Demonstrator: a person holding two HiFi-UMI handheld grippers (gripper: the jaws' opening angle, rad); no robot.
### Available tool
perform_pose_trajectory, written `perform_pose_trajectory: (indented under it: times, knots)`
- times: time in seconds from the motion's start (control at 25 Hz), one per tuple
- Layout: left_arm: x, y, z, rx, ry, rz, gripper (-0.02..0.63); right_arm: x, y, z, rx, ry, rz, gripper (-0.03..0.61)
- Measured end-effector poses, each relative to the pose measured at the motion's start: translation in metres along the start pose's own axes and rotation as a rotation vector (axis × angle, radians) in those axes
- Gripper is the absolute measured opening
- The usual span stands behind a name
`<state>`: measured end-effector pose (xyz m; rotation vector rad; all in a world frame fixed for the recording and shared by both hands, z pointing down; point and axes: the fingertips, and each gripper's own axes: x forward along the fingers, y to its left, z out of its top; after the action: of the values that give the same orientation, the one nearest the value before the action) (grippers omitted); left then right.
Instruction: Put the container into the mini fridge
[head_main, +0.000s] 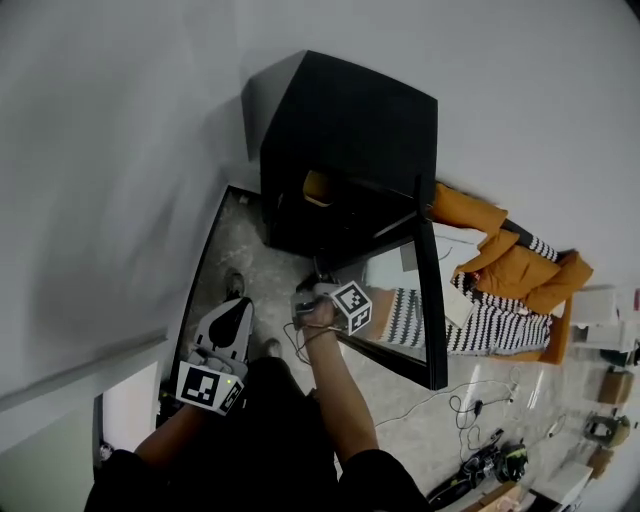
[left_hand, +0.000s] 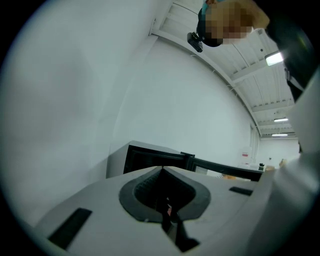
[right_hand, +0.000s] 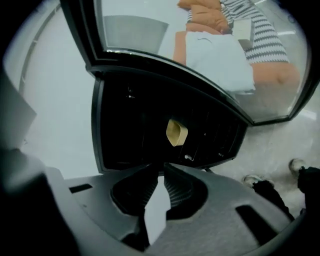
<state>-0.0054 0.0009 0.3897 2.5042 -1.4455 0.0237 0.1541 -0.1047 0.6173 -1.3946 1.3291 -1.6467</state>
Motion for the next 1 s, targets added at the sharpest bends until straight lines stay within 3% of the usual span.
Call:
perform_pose_trajectory:
  times: [0.4,0.84,1.0]
  knots:
    - [-0.025,-0.028,0.013,0.014,0.015,0.019,0.005,-0.068,0.045,-0.006,-0.176,0.049,0.025,0.002]
    - [-0.031,-0.006,0.044,0.044,0.006,0.009,0.005,-0.121,0.121,-0.024,-0.718,-0.015,0.009,0.0]
    - [-0.041,0.008,0.05,0.06,0.008,-0.003,0.005,-0.144,0.152,-0.042,-0.87,-0.061,0.018,0.0]
